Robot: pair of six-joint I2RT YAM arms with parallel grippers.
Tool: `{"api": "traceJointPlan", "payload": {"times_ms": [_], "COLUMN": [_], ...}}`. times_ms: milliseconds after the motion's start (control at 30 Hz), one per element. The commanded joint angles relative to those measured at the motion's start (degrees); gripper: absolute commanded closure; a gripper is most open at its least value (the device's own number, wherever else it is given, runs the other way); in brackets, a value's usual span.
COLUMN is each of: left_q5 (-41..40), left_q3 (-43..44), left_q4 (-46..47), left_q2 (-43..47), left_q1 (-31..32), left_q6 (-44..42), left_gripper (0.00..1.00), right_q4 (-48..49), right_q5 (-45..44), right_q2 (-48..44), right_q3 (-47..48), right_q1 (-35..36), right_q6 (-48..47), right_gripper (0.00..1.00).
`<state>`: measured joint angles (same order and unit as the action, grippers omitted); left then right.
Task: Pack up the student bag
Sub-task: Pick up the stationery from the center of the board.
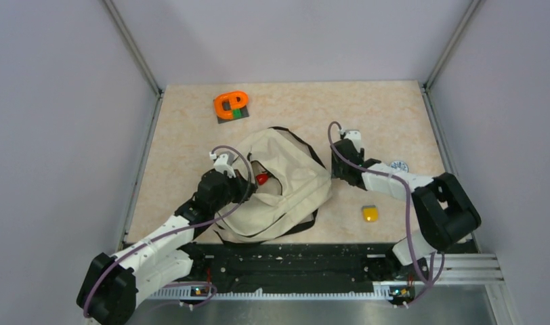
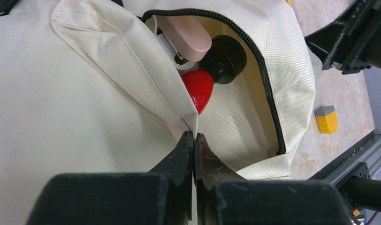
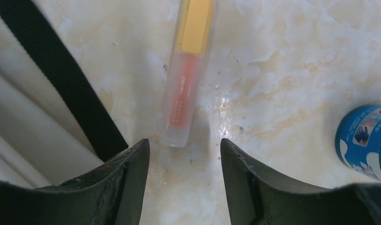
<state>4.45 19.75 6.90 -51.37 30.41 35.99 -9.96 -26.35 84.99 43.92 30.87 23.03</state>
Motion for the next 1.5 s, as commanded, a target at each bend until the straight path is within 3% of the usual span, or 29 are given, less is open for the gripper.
{"api": "traceJointPlan", "payload": {"times_ms": [0,667,800,867,933,1067,1300,1467], "left_q5": [0.25,0.05,0.03,0.08,0.29,0.38,0.16,-1.22], "left_q3": [-0.86,-1.15,-1.2,-1.1,-1.09,-1.28,-1.71,-1.63], "left_q4": [2.42,1.74,1.85,1.89,1.98,2.2,2.25,1.48], "left_q2": [1.31,2.72,2.73,2.65,2.52,2.62,3.74,4.46], "left_q1": [-0.38,-0.44,-0.38,-0.38,-0.42,-0.38,-0.46,-0.46], "left_q6": [0.39,0.4,0.32,0.18,0.07,0.04,0.7,2.49], "left_gripper": [1.0,1.0,1.0,1.0,1.0,1.0,1.0,1.0], "right_q4": [4.71,4.62,6.26,7.35,8.01,7.11,0.5,-4.53], "right_q5": [2.43,9.98,12.52,13.07,13.16,12.23,21.69,27.95], "right_q2": [4.84,10.65,10.67,9.72,8.03,2.7,-11.51,-21.57], "right_q3": [5.43,5.93,4.03,2.84,1.61,0.25,-1.57,-2.3], "right_q1": [-1.7,-7.22,-8.46,-8.83,-9.04,-9.16,-8.54,-1.94], "right_q6": [-1.5,1.88,3.23,3.8,4.18,3.88,3.52,6.44], "right_gripper": [0.44,0.58,0.64,0.73,0.85,1.0,1.0,1.0]}}
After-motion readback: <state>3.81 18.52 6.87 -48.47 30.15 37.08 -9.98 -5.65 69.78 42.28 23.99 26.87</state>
